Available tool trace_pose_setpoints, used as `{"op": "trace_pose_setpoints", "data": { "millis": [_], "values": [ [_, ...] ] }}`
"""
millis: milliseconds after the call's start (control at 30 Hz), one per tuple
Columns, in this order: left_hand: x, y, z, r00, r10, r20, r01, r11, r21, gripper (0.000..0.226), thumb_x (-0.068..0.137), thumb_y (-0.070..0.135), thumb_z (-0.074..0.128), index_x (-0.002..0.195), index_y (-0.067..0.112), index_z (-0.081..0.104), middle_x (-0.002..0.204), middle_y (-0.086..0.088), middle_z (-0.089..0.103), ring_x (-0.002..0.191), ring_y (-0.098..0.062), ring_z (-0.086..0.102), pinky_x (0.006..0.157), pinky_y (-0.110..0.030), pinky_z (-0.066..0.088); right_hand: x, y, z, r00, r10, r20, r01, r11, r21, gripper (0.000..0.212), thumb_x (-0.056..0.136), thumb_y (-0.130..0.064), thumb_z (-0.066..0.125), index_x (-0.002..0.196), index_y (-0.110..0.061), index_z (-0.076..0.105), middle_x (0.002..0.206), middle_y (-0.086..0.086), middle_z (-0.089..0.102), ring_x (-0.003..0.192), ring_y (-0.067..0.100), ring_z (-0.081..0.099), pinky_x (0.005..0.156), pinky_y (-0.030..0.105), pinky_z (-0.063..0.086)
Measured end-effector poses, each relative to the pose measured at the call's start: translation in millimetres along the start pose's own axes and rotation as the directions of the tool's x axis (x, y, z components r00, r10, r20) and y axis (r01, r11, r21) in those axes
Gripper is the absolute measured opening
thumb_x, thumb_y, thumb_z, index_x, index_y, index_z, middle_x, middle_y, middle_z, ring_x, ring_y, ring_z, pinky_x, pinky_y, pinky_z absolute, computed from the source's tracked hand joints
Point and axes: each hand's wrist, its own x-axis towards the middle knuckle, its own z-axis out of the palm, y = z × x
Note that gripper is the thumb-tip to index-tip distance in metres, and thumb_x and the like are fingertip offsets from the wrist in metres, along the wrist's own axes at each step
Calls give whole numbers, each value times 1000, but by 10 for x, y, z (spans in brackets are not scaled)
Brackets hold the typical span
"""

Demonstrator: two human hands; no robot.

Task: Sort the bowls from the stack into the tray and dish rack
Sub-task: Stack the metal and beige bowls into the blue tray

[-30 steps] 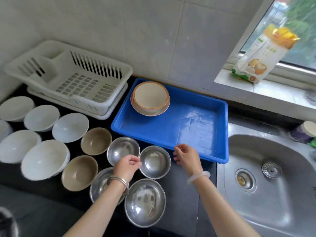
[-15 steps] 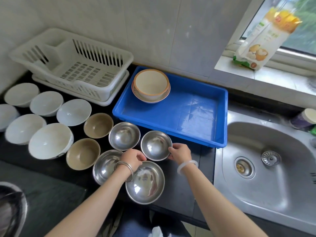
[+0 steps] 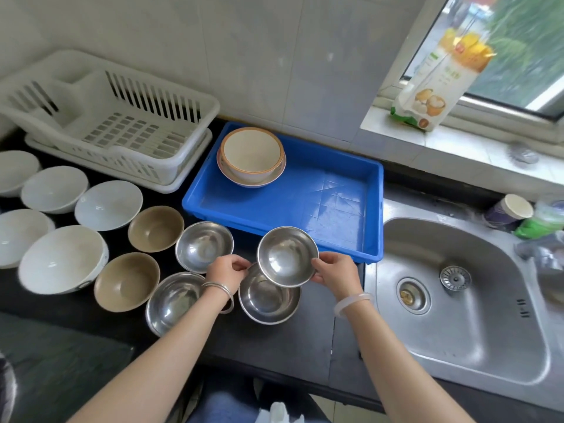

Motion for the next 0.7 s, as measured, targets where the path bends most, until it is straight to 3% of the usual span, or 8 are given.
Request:
{"op": "trace_pose_setpoints", "data": {
  "millis": [200,400,700],
  "values": [
    [52,19,91,995,-96,-2,94,978,-188,9,81,4,65,87,11,67,94,-14,70,91,-29,66,86,-46,55,-79,102,-11,999,24,-40,-25,999,-39,12,81,-7,66,73,-15,73,81,6,74,67,11,72,66,25,60],
    [42,-49,76,976,-169,139,209,905,-371,21,89,7,56,109,7,63,101,-11,66,93,-23,63,74,-30,53,-162,152,35,997,14,-79,-26,989,-144,14,81,-9,67,70,-16,70,77,3,72,66,14,72,73,31,61],
    [-1,-39,98,956,-191,224,273,863,-426,30,87,0,56,118,3,57,110,-15,61,96,-25,59,81,-37,51,-188,281,125,990,9,-143,-44,970,-239,5,76,-15,71,74,-20,69,71,-4,70,69,15,70,77,35,59]
  ]
}}
